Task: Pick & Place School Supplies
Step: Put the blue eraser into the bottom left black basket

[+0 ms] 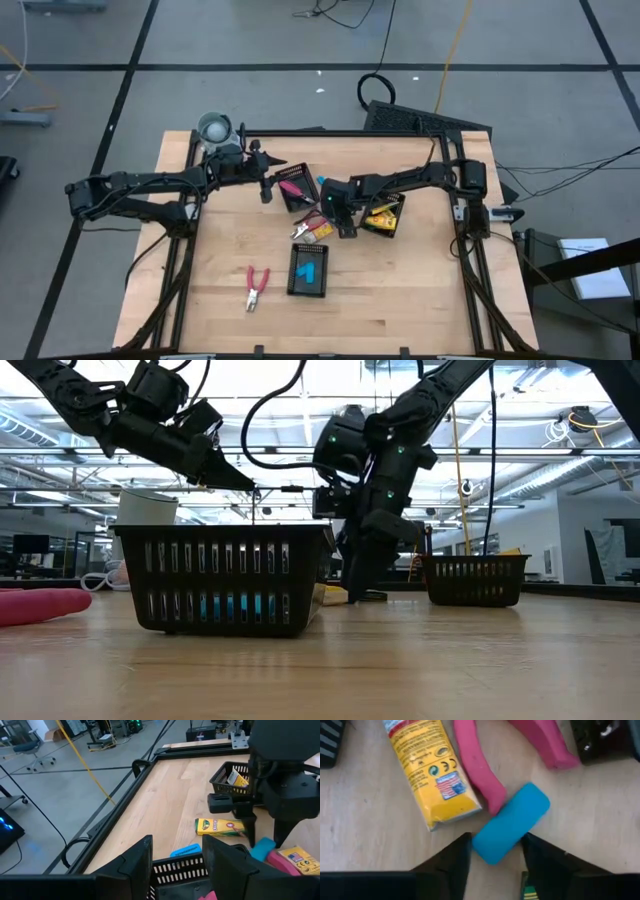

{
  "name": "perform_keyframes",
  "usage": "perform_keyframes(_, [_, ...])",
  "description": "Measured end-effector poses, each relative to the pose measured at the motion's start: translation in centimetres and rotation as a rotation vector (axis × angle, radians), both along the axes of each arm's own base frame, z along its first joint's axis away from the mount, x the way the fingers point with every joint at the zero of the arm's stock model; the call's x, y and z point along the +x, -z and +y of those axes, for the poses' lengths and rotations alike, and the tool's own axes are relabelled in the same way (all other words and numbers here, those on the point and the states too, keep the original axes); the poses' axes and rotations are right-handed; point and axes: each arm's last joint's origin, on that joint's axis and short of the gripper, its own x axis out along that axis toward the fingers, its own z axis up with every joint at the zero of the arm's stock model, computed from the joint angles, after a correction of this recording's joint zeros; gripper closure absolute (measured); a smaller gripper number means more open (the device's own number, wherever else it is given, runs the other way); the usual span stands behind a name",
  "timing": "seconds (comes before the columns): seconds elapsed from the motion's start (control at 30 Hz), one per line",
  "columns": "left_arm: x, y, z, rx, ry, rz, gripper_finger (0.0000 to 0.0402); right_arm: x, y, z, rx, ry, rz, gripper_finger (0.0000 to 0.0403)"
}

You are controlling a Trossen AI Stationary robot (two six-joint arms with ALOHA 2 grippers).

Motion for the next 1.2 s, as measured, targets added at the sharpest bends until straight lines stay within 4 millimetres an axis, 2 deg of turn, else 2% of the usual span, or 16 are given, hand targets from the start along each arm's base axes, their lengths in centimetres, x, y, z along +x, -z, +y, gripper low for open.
perform_keyframes(0.17, [0.0, 0.0, 0.0, 0.000, 0.000, 0.000, 0.0225, 0.0, 0.1, 0.4, 0.000, -0.007, 0.003, 0.0332])
perform_keyframes(0.23, [0.0, 0.0, 0.0, 0.000, 0.000, 0.000, 0.0225, 0.0, 0.1, 0.5, -0.007, -0.007, 0.007, 0.0355])
perform_keyframes(0.53, [0.0, 0.0, 0.0, 0.001, 0.000, 0.000, 0.0225, 0.0, 0.1, 0.7, -0.041, 0.020, 0.017, 0.0363])
perform_keyframes(0.7, [0.0, 0.0, 0.0, 0.000, 0.000, 0.000, 0.0225, -0.2, -1.6, 1.0, -0.092, 0.031, -0.024, 0.0369])
perform_keyframes(0.8, [0.0, 0.0, 0.0, -0.001, 0.000, 0.000, 0.0225, -0.4, -3.0, 1.0, -0.144, 0.054, -0.055, 0.0402])
perform_keyframes(0.93, [0.0, 0.0, 0.0, -0.001, 0.000, 0.000, 0.0225, -0.7, -5.0, 1.0, -0.187, 0.074, -0.107, 0.0398])
perform_keyframes(1.2, [0.0, 0.0, 0.0, -0.004, -0.001, -0.001, 0.0225, -1.5, -6.5, 1.3, -0.176, 0.098, -0.106, 0.0399])
